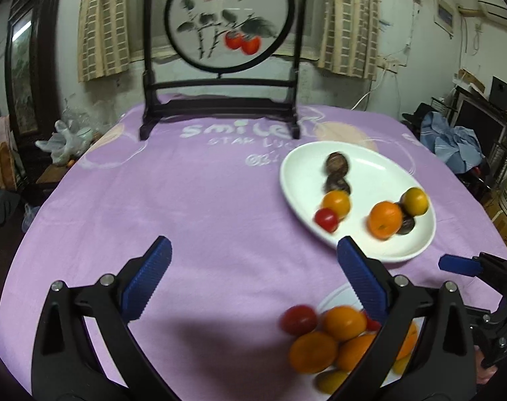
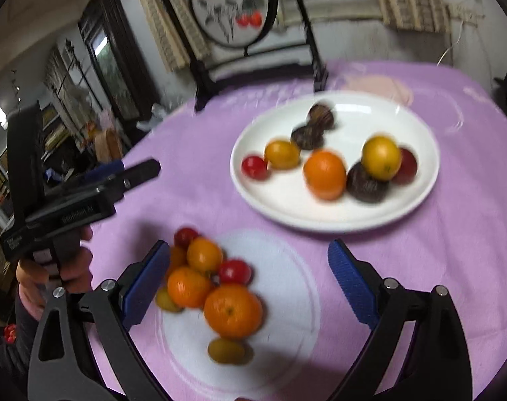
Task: Organize fruits
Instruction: 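Carry the brown fruit and red tomato over the white plate and open both tools, then grasp a mandarin with the right tool while the left tool grasps a small yellow citrus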
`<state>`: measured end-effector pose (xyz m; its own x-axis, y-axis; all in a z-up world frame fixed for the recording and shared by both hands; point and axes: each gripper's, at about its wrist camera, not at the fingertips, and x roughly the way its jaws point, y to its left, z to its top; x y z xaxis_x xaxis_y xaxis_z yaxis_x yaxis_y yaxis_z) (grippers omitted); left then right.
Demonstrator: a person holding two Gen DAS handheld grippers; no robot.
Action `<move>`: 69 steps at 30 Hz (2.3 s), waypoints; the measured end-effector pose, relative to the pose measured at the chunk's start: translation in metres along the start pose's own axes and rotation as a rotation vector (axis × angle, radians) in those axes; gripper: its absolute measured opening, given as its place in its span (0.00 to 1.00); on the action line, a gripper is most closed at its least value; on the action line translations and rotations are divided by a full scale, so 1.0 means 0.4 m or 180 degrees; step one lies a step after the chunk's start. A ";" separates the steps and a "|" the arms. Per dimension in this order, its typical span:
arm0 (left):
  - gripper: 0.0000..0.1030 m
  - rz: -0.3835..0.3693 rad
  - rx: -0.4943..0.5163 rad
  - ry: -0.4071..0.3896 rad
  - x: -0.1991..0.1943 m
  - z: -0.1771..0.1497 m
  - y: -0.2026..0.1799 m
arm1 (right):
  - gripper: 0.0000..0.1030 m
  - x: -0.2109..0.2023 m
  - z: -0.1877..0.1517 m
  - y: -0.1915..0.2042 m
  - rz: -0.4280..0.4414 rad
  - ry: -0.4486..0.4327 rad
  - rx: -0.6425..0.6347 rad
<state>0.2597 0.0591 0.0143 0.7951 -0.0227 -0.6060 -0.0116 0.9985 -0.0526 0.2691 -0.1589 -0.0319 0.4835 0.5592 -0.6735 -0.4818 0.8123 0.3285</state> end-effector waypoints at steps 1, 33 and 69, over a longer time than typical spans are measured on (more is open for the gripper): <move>0.98 0.0015 -0.0017 0.0015 -0.002 -0.004 0.008 | 0.93 0.005 -0.011 0.010 0.0022 0.0081 -0.0051; 0.97 -0.0234 -0.0299 0.0335 -0.034 -0.072 0.083 | 0.43 0.008 -0.072 0.026 -0.0128 0.0128 -0.0340; 0.29 -0.1273 0.0905 0.0965 -0.023 -0.231 -0.099 | 0.43 -0.020 -0.072 -0.003 -0.0116 -0.0048 0.0028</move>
<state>0.1968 0.0154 -0.0515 0.4943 -0.3725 -0.7854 0.4510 0.8823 -0.1346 0.2449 -0.1692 -0.0462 0.5115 0.5316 -0.6751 -0.4574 0.8336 0.3098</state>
